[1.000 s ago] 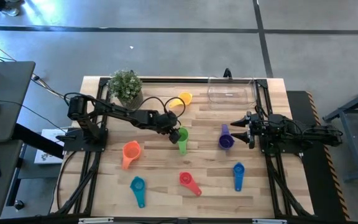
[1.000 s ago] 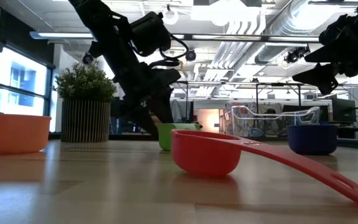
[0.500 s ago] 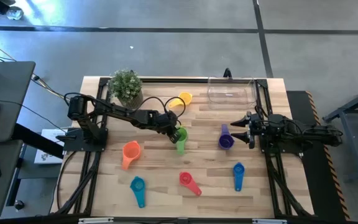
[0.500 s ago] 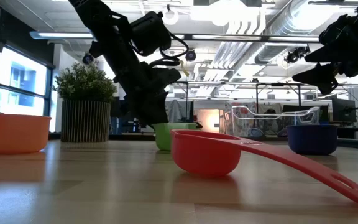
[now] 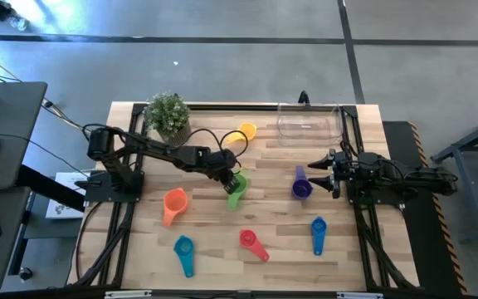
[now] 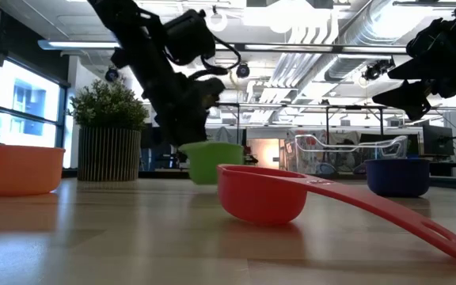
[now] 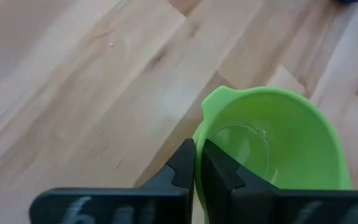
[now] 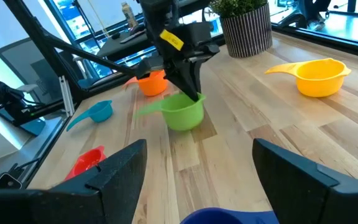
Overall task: Nest measuring cups in basket
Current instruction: Stack the green measuring cup on top of the orange measuring cup, then stack the violet measuring cup on top of the green measuring cup
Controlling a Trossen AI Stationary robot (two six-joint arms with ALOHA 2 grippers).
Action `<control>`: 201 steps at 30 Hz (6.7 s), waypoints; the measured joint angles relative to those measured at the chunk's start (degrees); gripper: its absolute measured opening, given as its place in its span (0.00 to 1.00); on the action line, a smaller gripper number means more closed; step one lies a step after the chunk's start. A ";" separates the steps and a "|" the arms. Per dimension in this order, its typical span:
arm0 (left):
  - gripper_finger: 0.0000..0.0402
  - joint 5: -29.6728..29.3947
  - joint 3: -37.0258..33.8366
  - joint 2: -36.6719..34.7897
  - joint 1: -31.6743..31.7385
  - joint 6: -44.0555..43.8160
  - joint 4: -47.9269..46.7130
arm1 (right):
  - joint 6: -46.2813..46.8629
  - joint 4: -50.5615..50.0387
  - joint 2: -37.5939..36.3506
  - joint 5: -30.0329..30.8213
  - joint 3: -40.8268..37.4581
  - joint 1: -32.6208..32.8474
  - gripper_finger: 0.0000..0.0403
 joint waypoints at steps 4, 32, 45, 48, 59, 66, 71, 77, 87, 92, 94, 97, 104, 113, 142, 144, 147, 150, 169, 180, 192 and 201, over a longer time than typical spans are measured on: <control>0.02 0.15 -0.02 -3.64 -1.61 1.41 -4.65 | 0.00 0.00 0.00 0.00 0.00 -0.01 0.70; 0.02 -10.92 -8.36 -41.52 -19.00 -10.42 -39.85 | 0.00 0.00 0.02 0.00 0.00 -0.02 0.70; 0.02 -14.02 -17.14 -47.89 -26.02 -16.89 -42.02 | 0.00 0.00 0.02 0.00 0.01 -0.01 0.70; 0.02 -14.37 -18.48 -48.65 -26.47 -16.94 -41.75 | 0.00 -0.02 0.02 0.00 0.01 -0.01 0.70; 0.02 -17.02 -21.30 -48.87 -26.45 -16.48 -40.84 | 0.00 -0.02 0.02 0.00 0.00 0.00 0.70; 0.02 -17.09 -24.39 -48.87 -26.43 -16.80 -35.94 | 0.00 -0.01 0.00 0.00 0.00 0.00 0.70; 0.02 -17.07 -24.87 -48.87 -26.40 -16.35 -35.24 | 0.00 0.00 0.00 0.00 0.00 -0.02 0.70; 0.03 -17.06 -24.85 -48.38 -26.40 -14.85 -35.34 | 0.00 0.00 0.00 0.00 0.00 -0.01 0.70; 0.11 -17.03 -24.85 -47.67 -26.38 -15.37 -35.16 | 0.00 -0.01 0.00 0.00 0.00 0.00 0.70; 0.16 -16.96 -24.85 -47.67 -26.38 -16.46 -35.14 | 0.00 0.00 0.00 0.00 0.00 -0.02 0.70; 0.19 -16.90 -24.83 -47.67 -26.38 -16.70 -35.15 | 0.00 -0.01 0.00 0.00 0.00 0.00 0.70; 0.24 -16.59 -24.81 -48.08 -26.38 -16.75 -35.13 | 0.00 0.00 0.00 0.00 0.01 0.00 0.70; 0.29 -17.83 -21.64 -50.14 -26.28 -16.93 -34.42 | 0.00 -0.01 0.00 0.00 0.01 0.00 0.70; 0.29 -20.13 -15.14 -50.21 -23.41 -4.00 -31.36 | 0.00 -0.01 0.00 0.00 0.00 0.00 0.70; 0.29 -14.75 -13.36 -50.39 -16.31 14.42 0.15 | 0.00 0.00 0.00 0.00 0.01 0.00 0.70; 0.29 -14.75 -13.38 -50.58 -15.76 14.21 1.56 | 0.00 0.00 0.00 0.00 0.01 -0.01 0.70; 0.29 -14.75 -13.38 -50.74 -14.95 14.23 4.28 | 0.00 0.00 0.00 0.00 0.00 0.00 0.70; 0.29 -14.76 -13.35 -50.77 -14.07 14.21 8.02 | 0.00 -0.01 0.00 0.00 0.00 -0.01 0.70; 0.29 -19.41 -13.35 -50.77 -6.71 11.63 13.73 | 2.33 0.93 0.00 4.64 -0.02 -0.06 0.70; 0.29 -19.63 -13.35 -50.75 -5.20 11.06 13.64 | 22.99 14.09 0.00 13.04 -0.02 -0.09 0.70; 0.29 -19.61 -13.35 -50.75 -5.16 11.08 13.53 | 18.69 45.12 0.00 12.95 0.42 -0.09 0.70; 0.29 -19.58 -13.38 -50.75 -5.16 11.19 12.32 | 16.57 28.16 3.47 11.66 17.58 -0.04 0.70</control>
